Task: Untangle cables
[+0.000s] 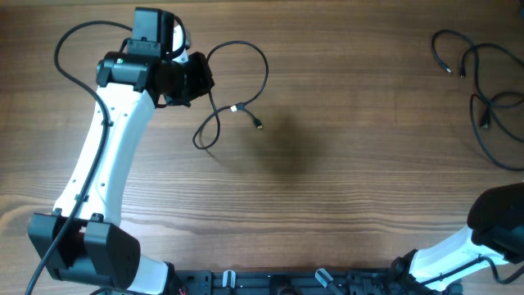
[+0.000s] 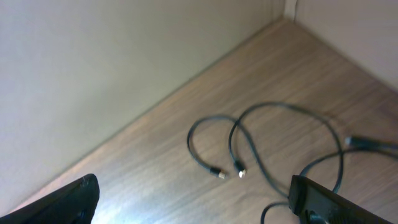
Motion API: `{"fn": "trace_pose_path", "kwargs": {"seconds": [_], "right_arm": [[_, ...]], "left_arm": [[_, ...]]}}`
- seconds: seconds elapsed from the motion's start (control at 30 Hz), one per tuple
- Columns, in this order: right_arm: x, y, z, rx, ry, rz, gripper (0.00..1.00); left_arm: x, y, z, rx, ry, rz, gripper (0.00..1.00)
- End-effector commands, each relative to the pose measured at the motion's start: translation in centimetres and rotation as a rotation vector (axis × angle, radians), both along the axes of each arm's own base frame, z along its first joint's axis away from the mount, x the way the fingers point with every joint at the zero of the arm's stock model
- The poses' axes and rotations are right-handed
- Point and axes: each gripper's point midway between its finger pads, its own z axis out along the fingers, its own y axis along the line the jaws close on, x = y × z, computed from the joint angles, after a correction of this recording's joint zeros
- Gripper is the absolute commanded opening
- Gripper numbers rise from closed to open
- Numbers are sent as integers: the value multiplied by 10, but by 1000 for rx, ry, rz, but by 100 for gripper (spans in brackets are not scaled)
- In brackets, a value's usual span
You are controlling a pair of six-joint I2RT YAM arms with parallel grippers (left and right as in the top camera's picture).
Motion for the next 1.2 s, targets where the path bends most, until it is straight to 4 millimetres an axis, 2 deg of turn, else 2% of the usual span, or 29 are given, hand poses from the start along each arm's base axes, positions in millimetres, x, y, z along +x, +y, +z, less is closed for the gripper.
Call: {"fn": "trace_pose_path", "kwargs": {"seconds": [0.0, 0.03, 0.13, 0.17, 0.27, 0.37, 0.43, 0.5, 0.53, 0.57, 0.6, 0.63, 0.77, 0.97, 1.1, 1.17], "right_arm": [[12, 39, -9, 53, -4, 198, 100], [13, 52, -10, 75, -4, 250, 100], [15, 72, -9, 112, -10, 316, 100], [17, 86, -8, 136, -22, 360, 100], [18, 101, -5, 172, -35, 413, 100], [20, 111, -6, 175, -30, 432, 100], [21, 119, -7, 180, -22, 446, 100], [21, 132, -9, 173, -10, 482, 100], [22, 140, -11, 163, -2, 509, 100], [22, 147, -12, 153, 4, 534, 100], [22, 154, -13, 149, 11, 552, 100], [21, 164, -15, 148, 24, 577, 100], [9, 208, -30, 149, 114, 681, 99], [-26, 250, -86, 120, 393, 700, 98], [-45, 283, -121, 138, 500, 774, 94], [-56, 300, -139, 124, 542, 840, 93]], "left_arm": [[-3, -23, 2, -30, -12, -69, 4], [-6, -42, 8, -98, -18, -118, 4], [-11, -81, 26, -234, -44, -205, 4], [-15, -103, 36, -280, -77, -269, 4], [-23, -132, 47, -326, -116, -354, 5], [-31, -150, 51, -338, -133, -403, 17], [-32, -152, 51, -336, -137, -408, 31], [-26, -144, 47, -304, -141, -374, 56], [-23, -139, 45, -287, -141, -357, 62], [-19, -131, 40, -255, -135, -327, 73], [-17, -124, 35, -223, -128, -299, 77], [-15, -116, 30, -187, -118, -270, 80], [-5, -61, 4, 11, -62, -103, 84], [8, 17, -4, 28, 12, 114, 87], [9, 50, -7, 29, 41, 200, 89], [10, 59, -7, 42, 35, 197, 96]]}}
